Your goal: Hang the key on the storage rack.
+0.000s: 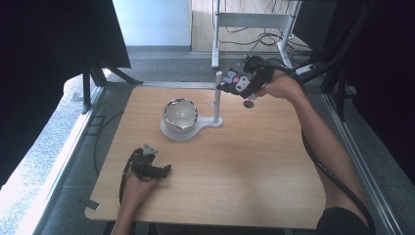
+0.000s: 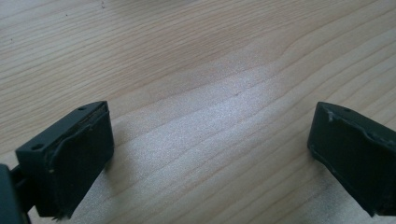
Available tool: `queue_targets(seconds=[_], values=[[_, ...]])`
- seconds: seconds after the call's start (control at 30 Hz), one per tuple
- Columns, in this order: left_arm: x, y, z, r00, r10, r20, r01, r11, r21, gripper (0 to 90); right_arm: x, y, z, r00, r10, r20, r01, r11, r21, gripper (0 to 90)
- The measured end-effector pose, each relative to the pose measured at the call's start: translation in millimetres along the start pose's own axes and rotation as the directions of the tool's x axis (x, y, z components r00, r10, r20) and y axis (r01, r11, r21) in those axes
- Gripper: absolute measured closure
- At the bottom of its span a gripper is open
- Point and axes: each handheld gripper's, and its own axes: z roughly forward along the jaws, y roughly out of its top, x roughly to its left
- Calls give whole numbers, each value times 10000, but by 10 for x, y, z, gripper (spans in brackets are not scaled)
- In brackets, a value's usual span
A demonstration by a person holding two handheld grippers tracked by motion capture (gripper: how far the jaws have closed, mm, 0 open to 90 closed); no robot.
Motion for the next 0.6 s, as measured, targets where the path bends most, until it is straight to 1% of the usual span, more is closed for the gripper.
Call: queue_targets(seconds=[0.07,0.13,0.23,0.33,0.37,0.4,0.43,0.6], values=[[0,0,0,10000,-2,0,2,10000,0,3,40,13,27,9999,-72,-70,73,10000,62,441],[0,0,0,10000,-3,1,3,10000,0,3,88,10,82,9995,-199,-239,202,9997,146,440],[0,0,0,10000,-5,6,5,10000,-4,3,112,-1,126,9991,-235,-356,243,9994,226,440],[0,0,0,10000,-5,6,5,10000,-3,3,161,-36,231,9980,-264,-571,285,9990,354,440],[-1,0,0,10000,-7,5,7,10000,-6,3,161,-36,231,9980,-264,-571,285,9990,354,440],[-1,0,1,10000,-7,-14,7,10000,-16,3,178,-57,290,9972,-307,-675,335,9986,405,440],[-1,0,1,10000,-7,-14,7,10000,-16,3,178,-57,290,9972,-307,-675,335,9986,405,440],[-1,0,2,10000,-1,-26,1,10000,-30,3,188,-103,430,9959,-251,-872,292,9985,465,440]])
